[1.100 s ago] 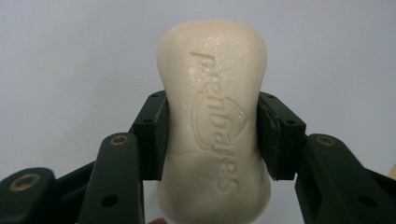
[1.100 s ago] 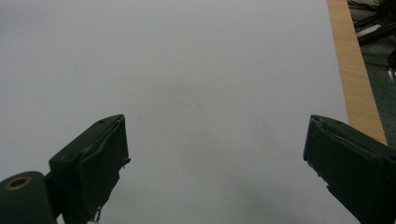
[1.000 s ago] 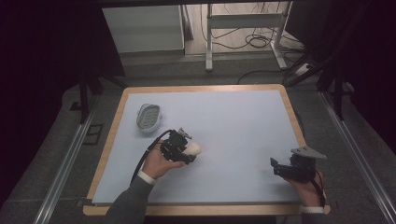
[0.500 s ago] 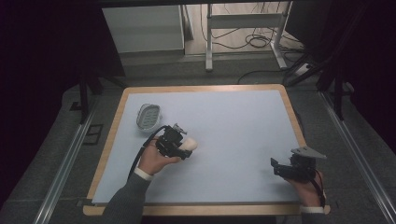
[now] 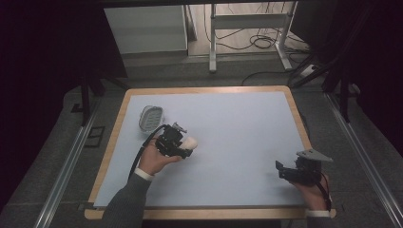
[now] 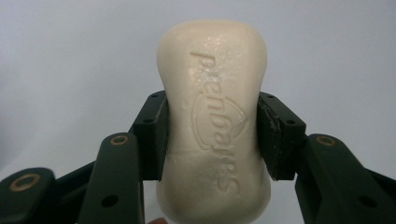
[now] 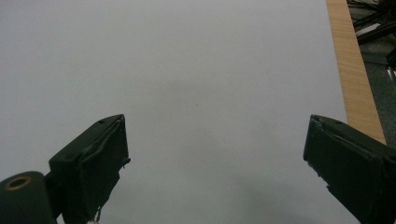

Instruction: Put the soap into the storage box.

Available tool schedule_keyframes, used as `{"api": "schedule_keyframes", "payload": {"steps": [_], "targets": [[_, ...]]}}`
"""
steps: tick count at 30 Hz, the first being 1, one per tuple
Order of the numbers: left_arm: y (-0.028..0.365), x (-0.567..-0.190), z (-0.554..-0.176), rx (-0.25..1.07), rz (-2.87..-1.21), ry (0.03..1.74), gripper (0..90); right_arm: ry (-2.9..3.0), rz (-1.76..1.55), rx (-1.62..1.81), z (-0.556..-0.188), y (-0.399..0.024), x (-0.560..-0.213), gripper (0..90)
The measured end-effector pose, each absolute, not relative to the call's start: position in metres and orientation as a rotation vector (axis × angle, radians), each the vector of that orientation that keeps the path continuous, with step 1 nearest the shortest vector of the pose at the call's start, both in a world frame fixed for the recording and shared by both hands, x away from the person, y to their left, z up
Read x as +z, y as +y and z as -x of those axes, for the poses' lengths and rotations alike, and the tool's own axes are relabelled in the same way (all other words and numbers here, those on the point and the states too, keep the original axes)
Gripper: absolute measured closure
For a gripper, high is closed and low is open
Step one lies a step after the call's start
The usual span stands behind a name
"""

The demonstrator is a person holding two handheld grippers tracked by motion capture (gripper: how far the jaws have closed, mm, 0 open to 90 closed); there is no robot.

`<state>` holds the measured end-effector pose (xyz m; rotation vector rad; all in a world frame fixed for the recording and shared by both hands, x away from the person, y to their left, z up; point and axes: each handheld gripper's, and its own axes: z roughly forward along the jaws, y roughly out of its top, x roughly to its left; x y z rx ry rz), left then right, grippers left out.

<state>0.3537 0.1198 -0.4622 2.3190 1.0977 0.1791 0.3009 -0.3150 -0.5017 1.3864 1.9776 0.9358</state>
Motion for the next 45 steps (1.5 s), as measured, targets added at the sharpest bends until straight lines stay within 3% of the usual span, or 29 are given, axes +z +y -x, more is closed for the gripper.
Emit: {"api": "schedule_keyframes", "payload": {"steps": [45], "targets": [[0.15,-0.442,-0.374,0.26,-2.298,1.17,49.7,1.971,-1.402,0.923,-0.302,-0.319,-0.503,6.4]]}}
